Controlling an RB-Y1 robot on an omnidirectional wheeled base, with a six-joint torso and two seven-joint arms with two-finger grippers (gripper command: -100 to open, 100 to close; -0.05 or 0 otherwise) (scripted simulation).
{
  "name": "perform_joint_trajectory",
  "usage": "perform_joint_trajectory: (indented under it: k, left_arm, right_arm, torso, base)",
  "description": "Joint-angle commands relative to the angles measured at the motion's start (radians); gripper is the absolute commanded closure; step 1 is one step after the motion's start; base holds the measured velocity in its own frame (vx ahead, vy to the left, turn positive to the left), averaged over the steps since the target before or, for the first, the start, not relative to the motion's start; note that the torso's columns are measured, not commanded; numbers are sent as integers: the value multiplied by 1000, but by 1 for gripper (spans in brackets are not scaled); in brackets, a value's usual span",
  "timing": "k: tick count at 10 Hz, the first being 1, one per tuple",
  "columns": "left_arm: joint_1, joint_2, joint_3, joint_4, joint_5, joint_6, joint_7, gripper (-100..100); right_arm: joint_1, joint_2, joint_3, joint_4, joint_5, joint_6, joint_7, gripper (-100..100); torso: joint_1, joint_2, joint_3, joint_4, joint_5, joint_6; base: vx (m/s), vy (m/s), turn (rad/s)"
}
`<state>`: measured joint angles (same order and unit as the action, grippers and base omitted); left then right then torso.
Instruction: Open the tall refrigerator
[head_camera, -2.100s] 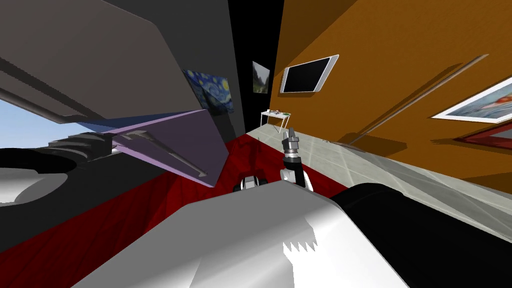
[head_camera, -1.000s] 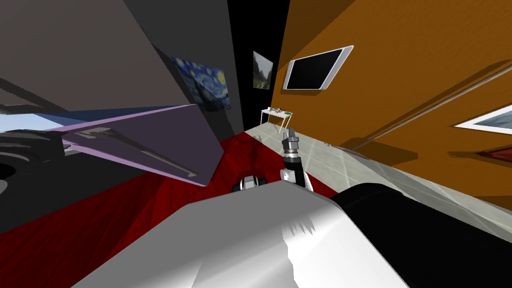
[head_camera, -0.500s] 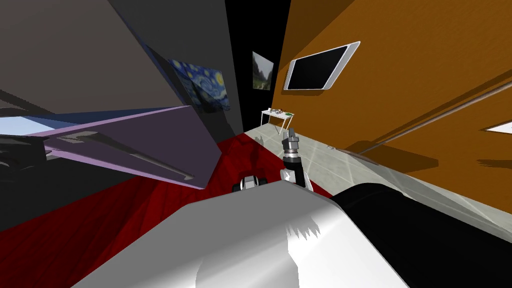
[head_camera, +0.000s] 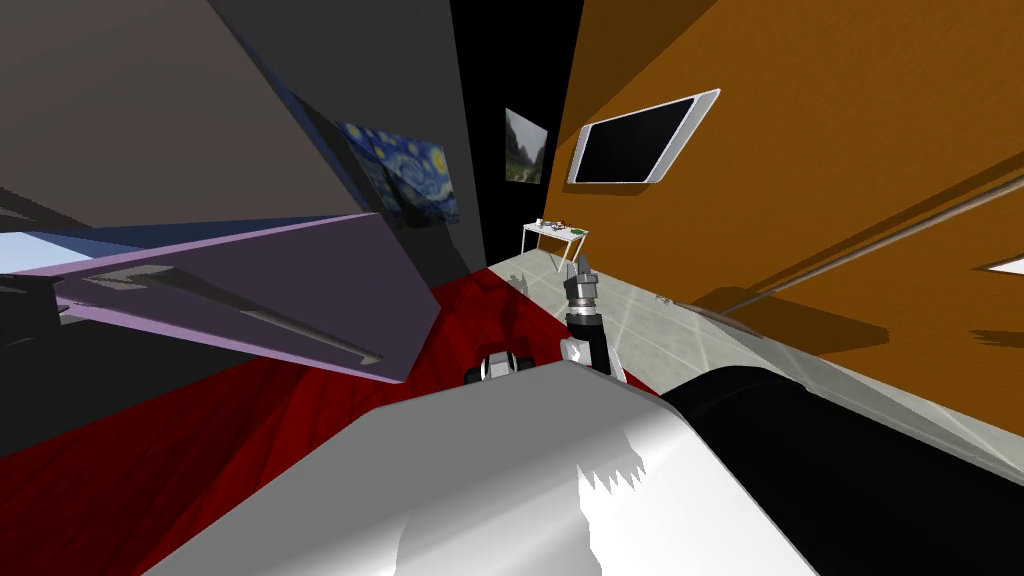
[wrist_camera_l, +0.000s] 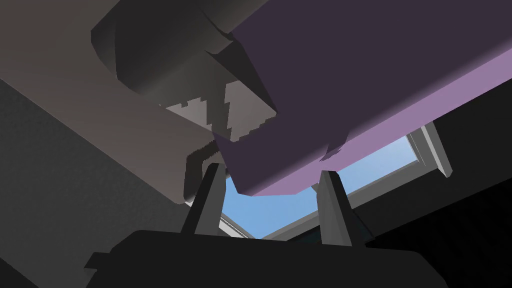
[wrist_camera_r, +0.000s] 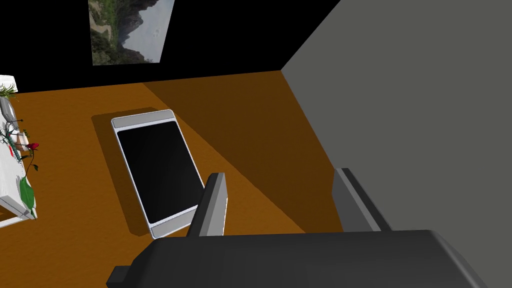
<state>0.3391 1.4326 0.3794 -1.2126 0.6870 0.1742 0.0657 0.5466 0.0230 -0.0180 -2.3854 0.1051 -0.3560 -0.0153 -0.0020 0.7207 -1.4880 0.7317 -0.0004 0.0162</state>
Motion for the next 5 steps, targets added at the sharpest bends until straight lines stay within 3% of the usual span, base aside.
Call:
perform_joint_trajectory:
  k: [1,5]
  left_arm:
    - [-11,-5,7,-1,-10,4,1,100]
    - [-34,-15,15,49,-36,22,2,100]
  right_arm:
    - [0,0,0,0,0,0,0,0]
    - [0,0,0,0,0,0,0,0]
  torso:
    - [-1,-1,0,0,0,1]
    - [2,3,2,1,0,-1]
  base:
    - [61,-128,64]
    - [59,-185,55]
